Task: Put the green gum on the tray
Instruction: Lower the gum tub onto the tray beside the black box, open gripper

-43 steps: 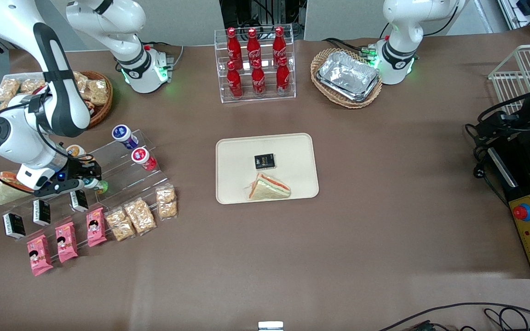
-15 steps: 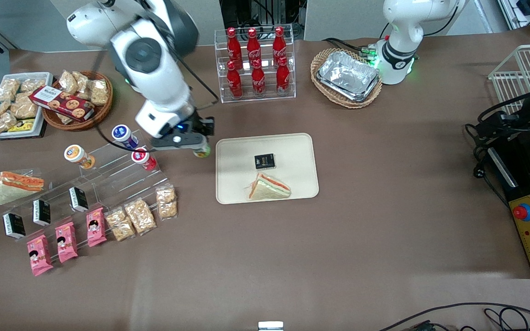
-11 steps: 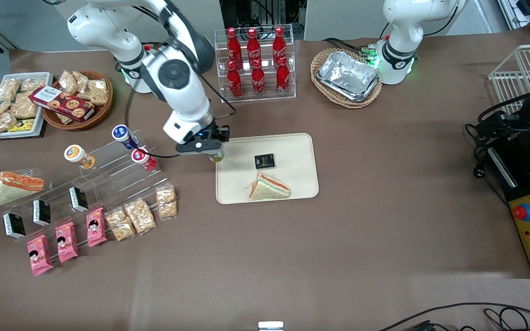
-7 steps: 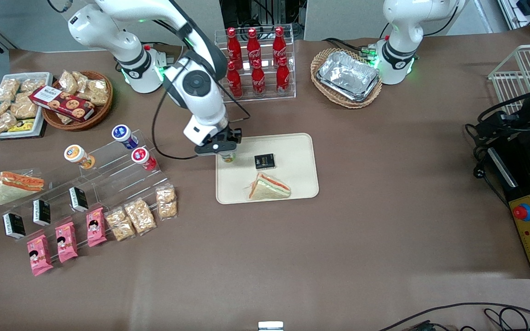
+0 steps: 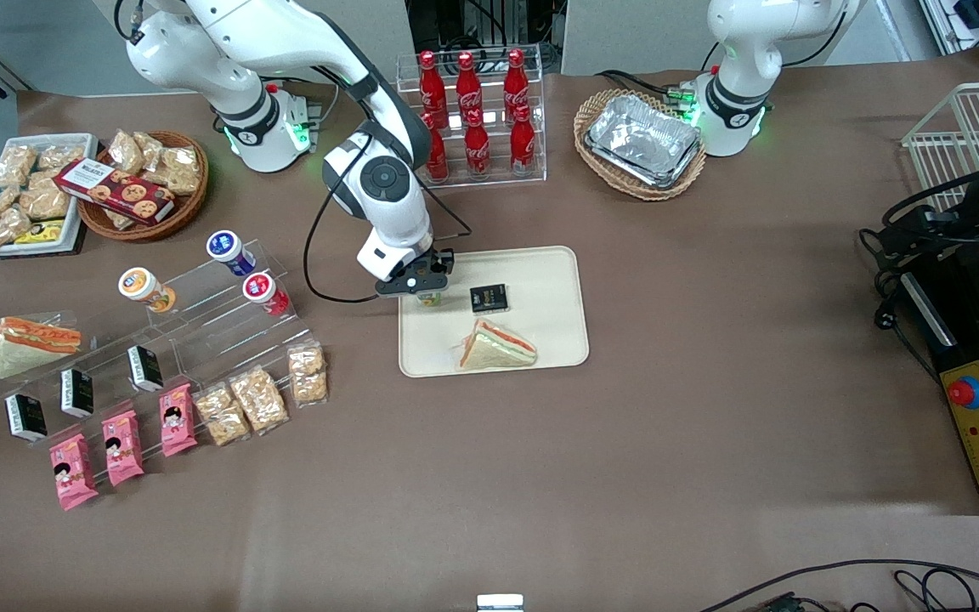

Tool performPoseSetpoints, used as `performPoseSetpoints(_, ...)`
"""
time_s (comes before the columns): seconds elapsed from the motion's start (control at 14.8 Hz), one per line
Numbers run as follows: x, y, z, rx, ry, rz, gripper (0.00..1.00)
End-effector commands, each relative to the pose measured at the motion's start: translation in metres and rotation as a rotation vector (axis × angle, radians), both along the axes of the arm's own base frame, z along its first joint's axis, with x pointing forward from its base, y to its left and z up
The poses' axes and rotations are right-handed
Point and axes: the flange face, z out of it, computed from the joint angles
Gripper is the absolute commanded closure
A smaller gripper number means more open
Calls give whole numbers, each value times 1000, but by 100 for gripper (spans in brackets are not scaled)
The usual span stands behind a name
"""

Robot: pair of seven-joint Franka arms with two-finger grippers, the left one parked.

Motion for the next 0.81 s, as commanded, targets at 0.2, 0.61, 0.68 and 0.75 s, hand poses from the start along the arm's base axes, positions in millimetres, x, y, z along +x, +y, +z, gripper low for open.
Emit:
performPoseSetpoints(0.2, 0, 0, -23, -5, -8, -10, 100)
performPoseSetpoints(0.61, 3, -1, -7, 9, -20, -50, 0)
performPoseSetpoints(0.68, 8, -3, 10, 25, -34, -53, 0)
performPoseSetpoints(0.75, 14, -8, 30, 29, -39, -61, 0)
